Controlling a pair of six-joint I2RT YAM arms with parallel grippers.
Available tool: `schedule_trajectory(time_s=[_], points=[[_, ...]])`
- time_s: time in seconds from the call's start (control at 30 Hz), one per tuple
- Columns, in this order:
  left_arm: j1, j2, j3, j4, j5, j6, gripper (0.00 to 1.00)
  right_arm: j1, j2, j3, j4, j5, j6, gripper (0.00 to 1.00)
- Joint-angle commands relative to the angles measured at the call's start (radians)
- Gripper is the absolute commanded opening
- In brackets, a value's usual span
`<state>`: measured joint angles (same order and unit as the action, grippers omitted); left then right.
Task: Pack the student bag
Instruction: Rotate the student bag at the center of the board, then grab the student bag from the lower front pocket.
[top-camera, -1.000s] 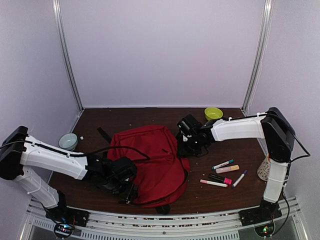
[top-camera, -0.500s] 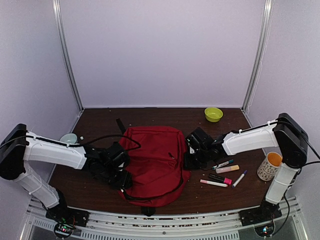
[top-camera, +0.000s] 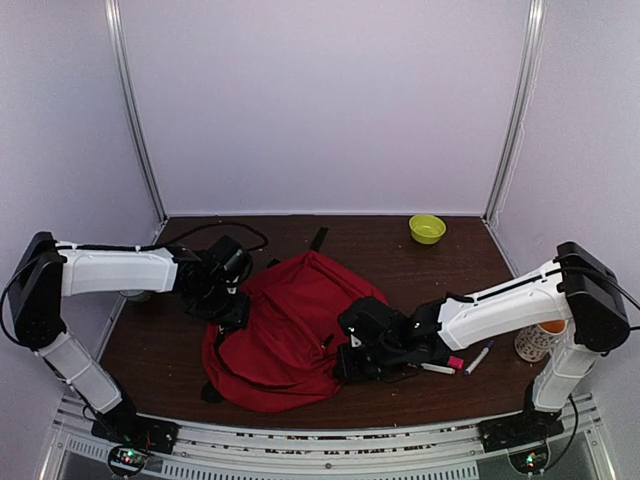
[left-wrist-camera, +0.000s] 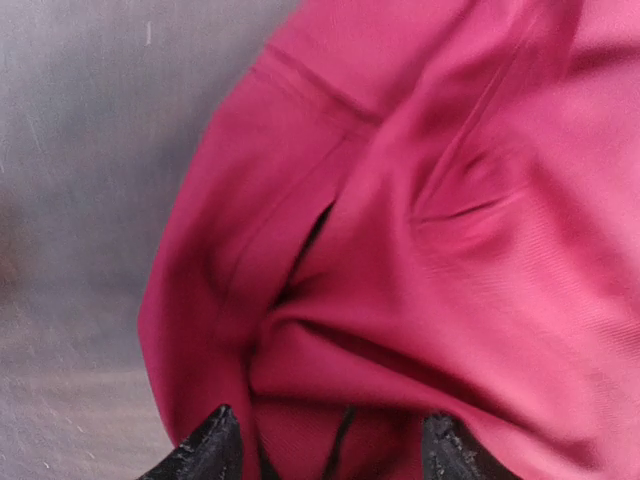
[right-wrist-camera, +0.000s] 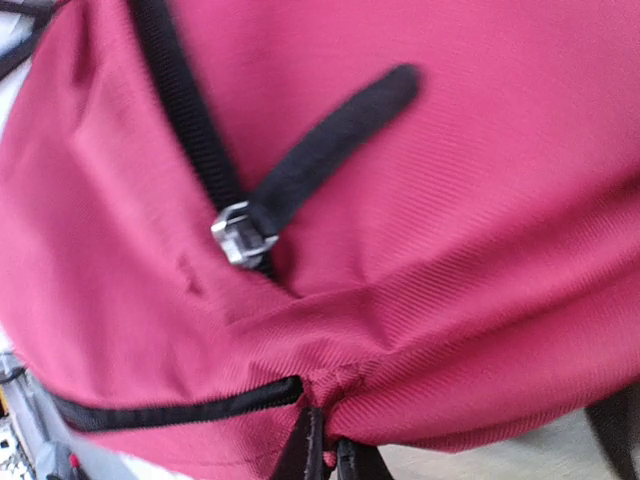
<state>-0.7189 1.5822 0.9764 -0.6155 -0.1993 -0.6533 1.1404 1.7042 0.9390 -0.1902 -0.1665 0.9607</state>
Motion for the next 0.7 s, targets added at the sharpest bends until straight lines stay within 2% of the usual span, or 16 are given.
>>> schedule_trajectory(time_s=[0.0, 0.47, 0.6, 0.67], points=[[-0.006, -0.029, 0.066, -0.003, -0.061, 0.047, 0.64, 0.012, -0.03, 0.042, 0.027, -0.019, -0.005, 0.08], [-0.008, -0.307, -0.012, -0.12, -0.074, 0.032, 0.72, -0.009, -0.153, 0.169, -0.212, -0.031, -0.261, 0.33], [-0.018, -0.371, -0.006, -0.15, -0.065, 0.03, 0.72, -0.02, -0.226, 0.184, -0.283, 0.01, -0.302, 0.38], [-0.042, -0.408, 0.019, -0.179, -0.06, 0.027, 0.72, -0.044, -0.278, 0.179, -0.322, 0.073, -0.322, 0.44]])
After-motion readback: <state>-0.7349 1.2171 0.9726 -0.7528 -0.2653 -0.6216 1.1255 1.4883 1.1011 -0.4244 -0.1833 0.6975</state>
